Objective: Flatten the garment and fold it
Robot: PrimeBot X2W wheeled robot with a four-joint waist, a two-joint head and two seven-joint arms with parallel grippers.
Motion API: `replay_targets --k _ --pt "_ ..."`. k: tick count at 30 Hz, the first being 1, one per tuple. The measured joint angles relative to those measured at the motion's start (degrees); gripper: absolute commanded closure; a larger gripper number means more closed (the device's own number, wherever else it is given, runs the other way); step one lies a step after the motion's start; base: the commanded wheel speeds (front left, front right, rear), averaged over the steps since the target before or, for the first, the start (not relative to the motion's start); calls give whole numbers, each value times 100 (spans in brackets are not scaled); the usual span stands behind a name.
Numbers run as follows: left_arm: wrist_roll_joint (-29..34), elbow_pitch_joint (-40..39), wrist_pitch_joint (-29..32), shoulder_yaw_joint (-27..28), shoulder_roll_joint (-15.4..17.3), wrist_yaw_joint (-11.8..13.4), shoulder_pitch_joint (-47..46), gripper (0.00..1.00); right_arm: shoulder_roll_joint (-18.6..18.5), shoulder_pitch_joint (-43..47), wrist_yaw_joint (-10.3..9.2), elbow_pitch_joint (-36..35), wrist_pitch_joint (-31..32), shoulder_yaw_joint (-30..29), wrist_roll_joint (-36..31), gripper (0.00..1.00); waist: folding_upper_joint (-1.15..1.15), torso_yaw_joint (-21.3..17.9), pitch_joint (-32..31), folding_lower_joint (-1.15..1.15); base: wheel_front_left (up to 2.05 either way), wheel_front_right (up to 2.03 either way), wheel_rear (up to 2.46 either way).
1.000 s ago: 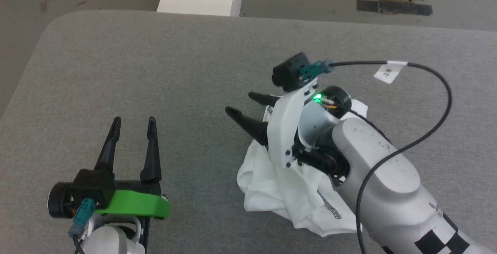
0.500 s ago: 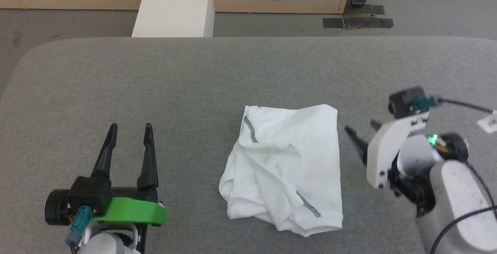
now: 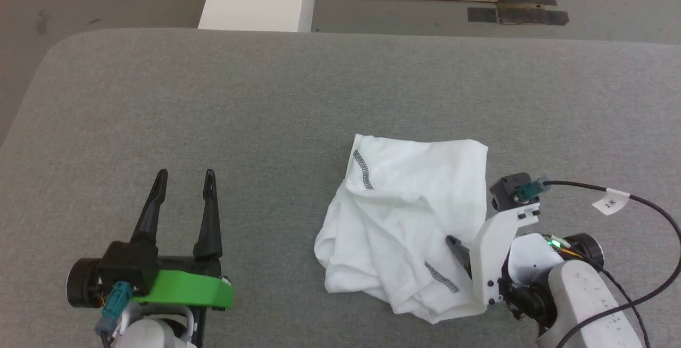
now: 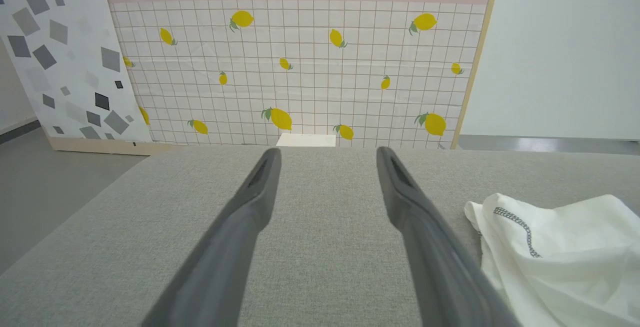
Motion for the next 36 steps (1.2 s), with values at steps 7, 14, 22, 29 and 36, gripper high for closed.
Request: replay_targets --k 7,14,22,29,36 --pt "1 37 0 -14 -9 -1 -7 0 9 -276 0 550 -9 55 -142 54 0 105 48 0 0 0 0" --pt "-15 89 -1 3 -22 4 -13 0 -272 -569 0 694 -44 675 41 100 0 19 -11 0 0 0 0" --pt "-15 -116 -1 171 -32 51 -16 0 -1317 -1342 1 -116 426 2539 920 100 0 -592 -49 0 0 0 0" --pt "42 -45 -1 -37 -20 -24 -400 0 -2348 -2213 1 -524 522 3446 1670 100 0 -1509 62 0 0 0 0" --pt "113 -74 -1 -125 37 -70 -690 0 -3184 -2852 2 -357 230 3651 1815 100 0 -2348 348 0 0 0 0"
